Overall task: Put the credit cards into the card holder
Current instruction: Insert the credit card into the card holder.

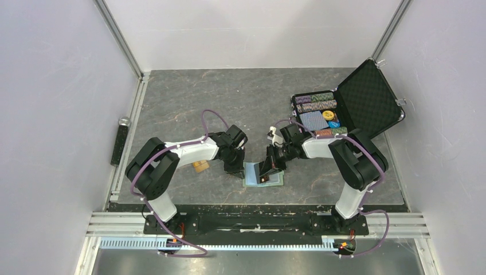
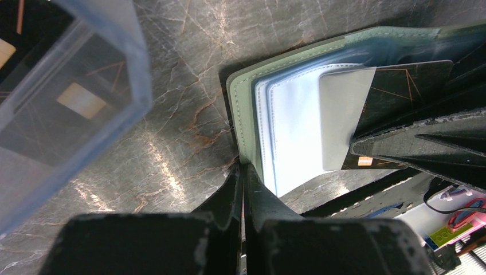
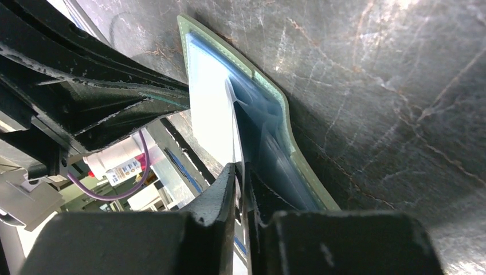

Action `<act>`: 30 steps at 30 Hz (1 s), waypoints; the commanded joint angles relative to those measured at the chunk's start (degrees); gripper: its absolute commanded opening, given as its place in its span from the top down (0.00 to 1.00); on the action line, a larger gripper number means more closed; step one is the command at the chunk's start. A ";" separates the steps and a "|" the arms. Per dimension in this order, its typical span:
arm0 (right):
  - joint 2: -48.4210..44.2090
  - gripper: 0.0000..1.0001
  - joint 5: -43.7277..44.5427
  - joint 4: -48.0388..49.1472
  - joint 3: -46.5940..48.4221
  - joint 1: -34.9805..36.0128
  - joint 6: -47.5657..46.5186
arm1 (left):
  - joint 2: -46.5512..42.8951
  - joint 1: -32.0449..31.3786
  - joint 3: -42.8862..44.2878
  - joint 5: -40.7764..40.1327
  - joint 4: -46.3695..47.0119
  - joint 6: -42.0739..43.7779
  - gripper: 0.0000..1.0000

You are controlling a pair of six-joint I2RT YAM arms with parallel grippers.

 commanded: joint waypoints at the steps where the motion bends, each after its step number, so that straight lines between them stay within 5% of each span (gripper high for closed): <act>1: -1.97 0.87 5.51 -1.86 0.27 0.59 -2.59 | 1.17 -0.83 -1.00 -0.62 1.82 -1.30 0.98; 30: -4.79 0.41 23.98 -30.40 13.27 5.59 -18.17 | 3.54 -0.82 0.47 -0.02 2.15 -1.29 0.98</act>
